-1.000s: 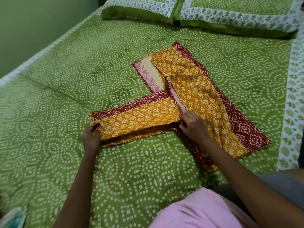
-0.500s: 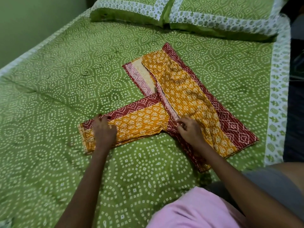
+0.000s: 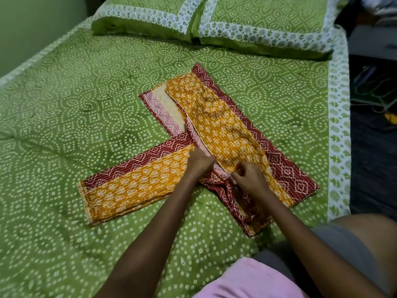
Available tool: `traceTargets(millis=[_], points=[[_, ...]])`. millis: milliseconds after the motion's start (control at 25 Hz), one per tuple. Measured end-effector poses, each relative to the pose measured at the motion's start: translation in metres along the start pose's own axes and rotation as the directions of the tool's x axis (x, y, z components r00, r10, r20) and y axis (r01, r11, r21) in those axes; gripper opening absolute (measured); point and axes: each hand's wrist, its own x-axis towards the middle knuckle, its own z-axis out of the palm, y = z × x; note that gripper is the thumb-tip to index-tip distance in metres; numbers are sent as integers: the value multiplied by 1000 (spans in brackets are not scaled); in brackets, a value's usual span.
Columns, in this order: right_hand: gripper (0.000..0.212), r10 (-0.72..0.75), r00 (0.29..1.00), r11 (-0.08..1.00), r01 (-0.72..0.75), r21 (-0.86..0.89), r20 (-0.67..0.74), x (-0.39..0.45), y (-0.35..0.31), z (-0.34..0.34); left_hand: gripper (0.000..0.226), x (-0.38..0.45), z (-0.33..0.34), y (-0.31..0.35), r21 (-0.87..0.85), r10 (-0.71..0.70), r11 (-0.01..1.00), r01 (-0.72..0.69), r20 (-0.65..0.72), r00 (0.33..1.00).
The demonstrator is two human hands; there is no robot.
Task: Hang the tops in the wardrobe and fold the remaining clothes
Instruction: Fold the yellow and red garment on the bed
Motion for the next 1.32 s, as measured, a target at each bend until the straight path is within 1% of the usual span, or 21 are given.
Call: traceTargets(millis=[40,80,120,160,200,240,320,360,400,480,520,560,640,720,760,880,1000,1120,1200,1280,1320], points=[[21,-3,1000,1000,2,2,27,-4,2,1,26,3,3,-4,-1,-9,1000,9,-20,1000],[26,-11,998,999,14,-48,61,-8,5,5,33,7,2,-7,-50,-25,998,24,-30,999],[29,-20,996,993,30,-115,86,-11,6,9,36,10,1,-9,-139,-45,989,41,-22,999],[29,-18,996,991,30,-130,93,-11,6,10,38,14,-1,-9,-246,-70,967,69,3,998],[25,-9,995,996,17,-90,95,-9,6,8,35,16,-3,-9,-349,-92,932,100,39,995],[19,2,995,1000,-2,0,98,-5,6,3,29,17,-4,-8,-431,-112,892,137,82,990],[10,-1,998,991,-8,132,64,1,8,-5,16,17,-3,-8,-465,-130,871,160,97,987],[7,-9,999,992,4,127,42,0,9,-8,11,18,-1,-8,-465,-133,871,156,83,988],[6,-14,999,996,10,94,42,-3,8,-8,10,19,2,-8,-478,-142,864,157,67,988],[26,-51,995,992,60,-108,89,-9,9,3,16,22,9,-5,-534,-157,827,176,81,984],[28,-68,994,987,80,-139,88,-11,9,9,18,24,12,-3,-564,-163,802,195,107,981],[22,-72,995,991,80,-109,72,-11,9,12,20,25,14,0,-596,-167,772,219,142,976],[6,-68,997,997,67,39,31,-10,11,11,21,29,13,9,-649,-142,715,260,229,963],[3,-90,995,991,85,106,37,-10,15,10,22,35,9,21,-676,-93,678,288,310,946],[4,-86,994,990,77,120,67,-12,17,10,29,40,4,28,-683,-88,668,295,321,943],[6,-51,994,995,42,96,93,-14,19,17,46,71,-19,47,-742,-98,615,266,263,960],[7,-49,996,996,44,72,79,-10,22,22,50,112,-54,62,-791,-105,579,198,169,980],[13,-46,994,999,43,32,96,-7,25,22,50,162,-83,64,-825,-160,532,193,125,979],[17,-42,995,999,41,11,93,-5,25,25,45,198,-98,59,-833,-165,524,177,105,981],[12,-33,995,999,36,-23,98,-2,24,27,45,227,-105,54,-823,-212,533,196,94,973],[9,-31,994,999,34,-28,101,-1,23,26,45,232,-109,56,-801,-238,569,186,55,970]])
